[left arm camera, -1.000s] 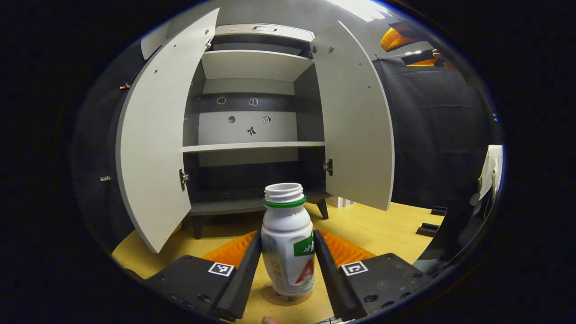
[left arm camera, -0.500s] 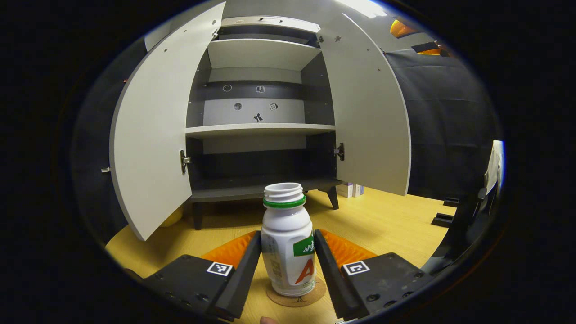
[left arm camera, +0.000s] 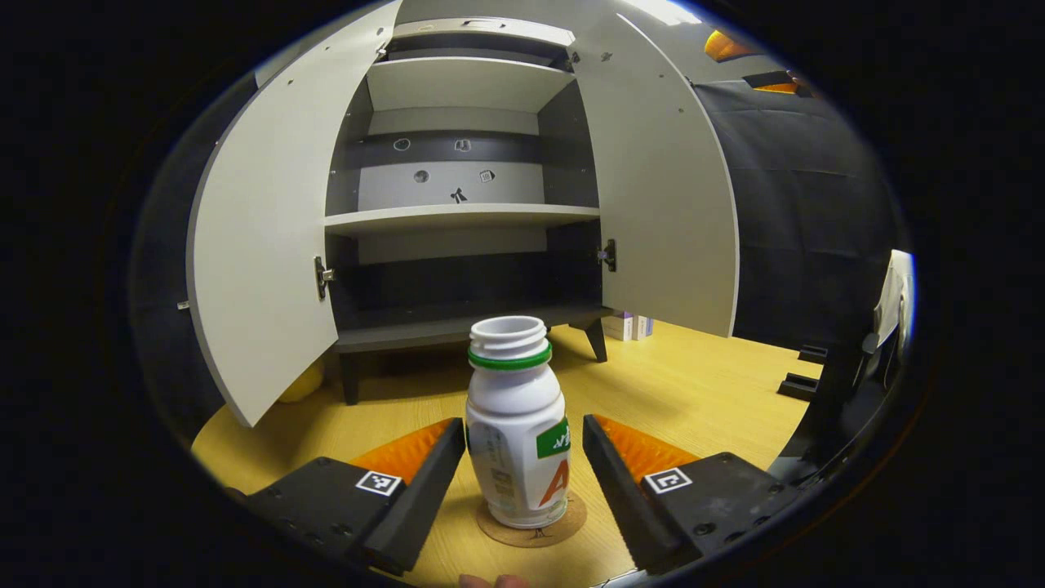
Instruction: Grasp the bottle in the cabinet with the left hand and place it on the coaster, then close the right door with the right hand and the left door with the left hand.
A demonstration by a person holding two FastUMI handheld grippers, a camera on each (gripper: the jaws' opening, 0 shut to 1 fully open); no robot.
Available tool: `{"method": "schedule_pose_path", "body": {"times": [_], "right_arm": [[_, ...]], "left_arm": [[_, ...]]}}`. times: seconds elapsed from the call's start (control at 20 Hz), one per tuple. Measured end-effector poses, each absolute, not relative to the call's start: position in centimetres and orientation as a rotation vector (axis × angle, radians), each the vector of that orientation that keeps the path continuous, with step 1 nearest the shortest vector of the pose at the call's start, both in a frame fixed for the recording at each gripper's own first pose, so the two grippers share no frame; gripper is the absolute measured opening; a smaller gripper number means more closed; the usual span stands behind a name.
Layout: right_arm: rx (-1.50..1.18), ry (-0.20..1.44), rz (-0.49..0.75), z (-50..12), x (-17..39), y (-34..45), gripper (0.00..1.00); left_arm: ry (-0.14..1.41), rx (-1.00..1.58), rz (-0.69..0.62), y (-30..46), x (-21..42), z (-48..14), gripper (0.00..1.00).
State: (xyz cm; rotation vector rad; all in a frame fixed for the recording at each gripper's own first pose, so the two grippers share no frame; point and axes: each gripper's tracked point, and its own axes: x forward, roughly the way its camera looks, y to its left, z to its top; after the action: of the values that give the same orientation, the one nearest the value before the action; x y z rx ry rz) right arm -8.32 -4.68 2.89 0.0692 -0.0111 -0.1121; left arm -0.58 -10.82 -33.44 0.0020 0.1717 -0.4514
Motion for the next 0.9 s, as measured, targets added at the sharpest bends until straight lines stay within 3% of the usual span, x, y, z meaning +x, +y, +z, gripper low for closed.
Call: {"method": "schedule_pose_path", "body": {"times": [0.05, 0.3, 0.9], "right_arm": [[0.071, -0.001, -0.109, 2.6, -8.1, -4.5, 0.98], [0.077, 0.042, -0.089, 1.5, -6.8, -4.4, 0.98], [0.118, 0.065, -0.112, 0.7, -1.7, -13.4, 0.98]], "left_arm": [[0.183, -0.007, -0.447, -10.6, -0.9, -33.6, 0.96], [0.193, -0.016, -0.432, -8.9, -3.7, -31.8, 0.97], [0.074, -0.118, -0.243, -3.4, -5.4, -12.5, 0.96]]}}
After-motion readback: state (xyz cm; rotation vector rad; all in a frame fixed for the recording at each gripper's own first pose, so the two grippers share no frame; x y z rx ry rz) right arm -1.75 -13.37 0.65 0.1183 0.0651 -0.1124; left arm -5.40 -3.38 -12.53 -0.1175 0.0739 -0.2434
